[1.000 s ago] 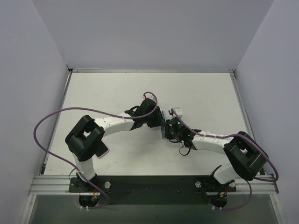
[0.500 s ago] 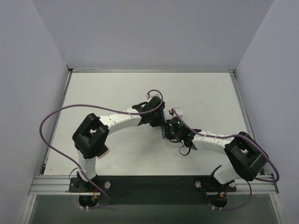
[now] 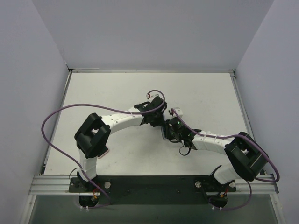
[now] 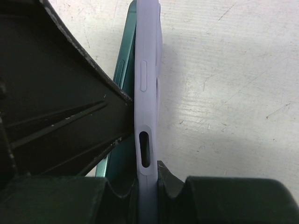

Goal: Take the phone out of the phone case
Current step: Remove the phone case from the phone, then place the phone case at the center of the board.

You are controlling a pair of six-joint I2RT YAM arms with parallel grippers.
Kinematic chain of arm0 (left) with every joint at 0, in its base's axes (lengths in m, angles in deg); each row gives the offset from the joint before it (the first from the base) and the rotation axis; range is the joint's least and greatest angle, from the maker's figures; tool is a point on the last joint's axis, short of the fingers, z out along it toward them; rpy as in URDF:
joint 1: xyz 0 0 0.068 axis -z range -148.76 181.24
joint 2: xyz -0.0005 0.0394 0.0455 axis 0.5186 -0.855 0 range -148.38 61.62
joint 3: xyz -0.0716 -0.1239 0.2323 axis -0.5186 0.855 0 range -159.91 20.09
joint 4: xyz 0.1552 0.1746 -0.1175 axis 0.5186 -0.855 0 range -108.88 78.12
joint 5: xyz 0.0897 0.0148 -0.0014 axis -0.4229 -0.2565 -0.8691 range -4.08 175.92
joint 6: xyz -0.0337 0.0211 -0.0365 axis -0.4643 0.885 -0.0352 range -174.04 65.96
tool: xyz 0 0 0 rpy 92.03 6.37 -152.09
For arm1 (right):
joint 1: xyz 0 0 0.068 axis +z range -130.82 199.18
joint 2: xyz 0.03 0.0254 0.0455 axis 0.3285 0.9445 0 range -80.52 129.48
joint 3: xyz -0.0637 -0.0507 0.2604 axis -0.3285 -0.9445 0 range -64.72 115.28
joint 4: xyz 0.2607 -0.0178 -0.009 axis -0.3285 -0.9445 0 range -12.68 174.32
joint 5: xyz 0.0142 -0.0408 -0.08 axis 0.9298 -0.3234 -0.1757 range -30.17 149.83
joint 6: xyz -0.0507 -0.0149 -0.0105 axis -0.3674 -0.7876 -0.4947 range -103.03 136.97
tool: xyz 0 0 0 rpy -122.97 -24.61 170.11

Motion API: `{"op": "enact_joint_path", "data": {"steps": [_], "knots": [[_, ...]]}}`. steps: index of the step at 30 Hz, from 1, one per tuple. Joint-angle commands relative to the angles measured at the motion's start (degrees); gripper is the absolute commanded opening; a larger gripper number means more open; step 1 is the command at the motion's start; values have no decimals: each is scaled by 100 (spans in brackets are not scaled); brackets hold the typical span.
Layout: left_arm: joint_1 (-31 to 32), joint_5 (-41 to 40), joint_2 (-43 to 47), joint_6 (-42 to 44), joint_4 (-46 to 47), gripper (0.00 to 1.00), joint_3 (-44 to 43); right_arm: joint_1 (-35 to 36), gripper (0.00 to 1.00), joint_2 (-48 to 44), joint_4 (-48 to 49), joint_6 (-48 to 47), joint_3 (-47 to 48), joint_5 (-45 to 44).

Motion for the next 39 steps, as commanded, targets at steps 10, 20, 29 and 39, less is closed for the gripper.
{"op": "enact_joint_path", "data": {"steps": [10,20,29,39], "knots": [[-215,-1060,-219,431,-1269,0,508,-560,0,-526,-516,356,-154,294],[-381,37,880,941,-621,0,877,-1052,0,-640,-727,278,101,726],[-689,1392,1443,967,365,0,1141,-2597,0,-772,-824,663,330,1375],[-760,3597,812,466,2888,0,1107,-5200,22,-132,-749,1841,768,2808]]}}
